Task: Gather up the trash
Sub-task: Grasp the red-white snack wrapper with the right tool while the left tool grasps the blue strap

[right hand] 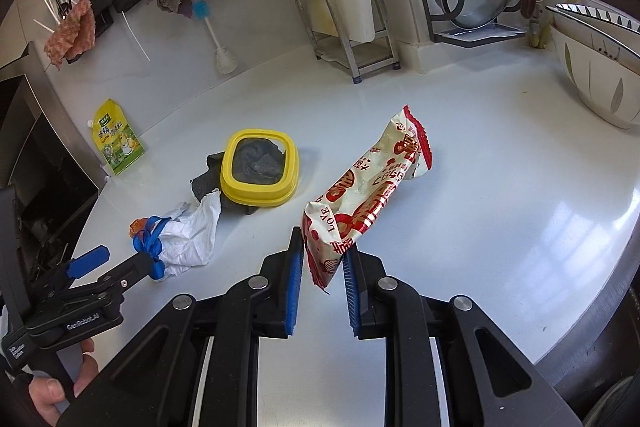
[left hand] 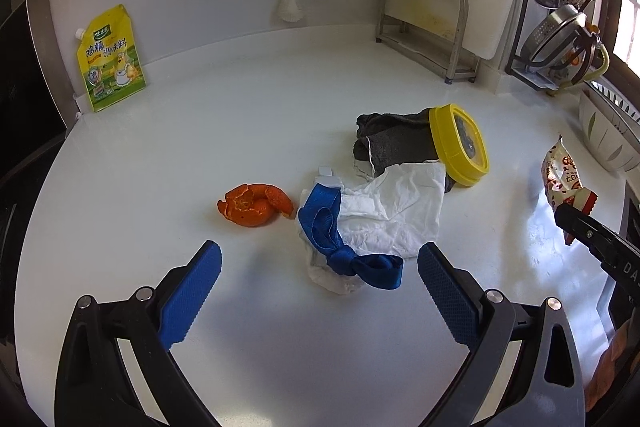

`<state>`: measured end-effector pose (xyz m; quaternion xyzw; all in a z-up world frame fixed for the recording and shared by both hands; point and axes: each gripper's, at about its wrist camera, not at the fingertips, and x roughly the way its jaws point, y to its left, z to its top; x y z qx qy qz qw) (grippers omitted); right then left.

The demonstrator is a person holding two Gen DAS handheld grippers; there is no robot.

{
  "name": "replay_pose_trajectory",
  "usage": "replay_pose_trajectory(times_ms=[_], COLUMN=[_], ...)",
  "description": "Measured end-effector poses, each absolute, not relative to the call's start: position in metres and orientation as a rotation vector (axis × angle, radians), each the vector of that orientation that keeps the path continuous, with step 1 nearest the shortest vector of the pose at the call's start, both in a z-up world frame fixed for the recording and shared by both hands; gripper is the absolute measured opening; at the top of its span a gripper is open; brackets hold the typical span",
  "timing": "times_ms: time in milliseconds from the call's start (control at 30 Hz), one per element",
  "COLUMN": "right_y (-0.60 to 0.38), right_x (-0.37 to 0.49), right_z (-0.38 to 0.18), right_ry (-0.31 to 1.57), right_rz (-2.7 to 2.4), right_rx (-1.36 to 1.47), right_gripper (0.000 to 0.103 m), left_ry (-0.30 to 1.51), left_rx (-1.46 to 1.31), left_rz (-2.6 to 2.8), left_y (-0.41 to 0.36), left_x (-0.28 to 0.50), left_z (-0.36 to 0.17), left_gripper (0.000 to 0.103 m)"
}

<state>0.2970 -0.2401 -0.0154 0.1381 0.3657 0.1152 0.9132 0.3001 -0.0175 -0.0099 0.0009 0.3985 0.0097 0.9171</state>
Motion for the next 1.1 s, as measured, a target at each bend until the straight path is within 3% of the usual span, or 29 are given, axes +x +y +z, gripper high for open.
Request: replay_pose_trajectory(times_ms=[200, 367, 567, 833, 967, 1100], right_y=[-0.245, -0.244, -0.243, -0.243, -0.243, -0.243], right_x=[0.3, 0.301, 0.301, 0.302, 0.302, 0.302], right_z=[-0.016, -0.016, -0.017, -0.018, -0.018, -0.018], right_ry=[0.76, 0.76, 0.763, 0.767, 0.768, 0.768], right_rz=[0.252, 0.26, 0.26, 0.262, 0.263, 0.264], right_rx=[0.326, 0.327, 0.326, 0.326, 0.327, 0.326], right_gripper=[0.019, 0.019, 0.019, 0.019, 0.019, 0.019], left_ry=[0.865, 0.88, 0.876, 0.829, 0.845, 0.85], left_rx=[-0.013, -0.005, -0.013, -0.004, -0.004, -0.017], left_rz=[0.074, 0.091, 0.06, 0.041, 0.015, 0.005], left_y=[-0.014, -0.012, -0.01, -0.003, -0.002, -0.001], left_x=[0.311, 0.312, 0.307, 0.299, 0.301, 0.301], left_z=[-0.019, -0.023, -0.021, -0.01, -0.012, -0.013], left_gripper=[0.093, 0.066, 0.042, 0.041, 0.016, 0.01])
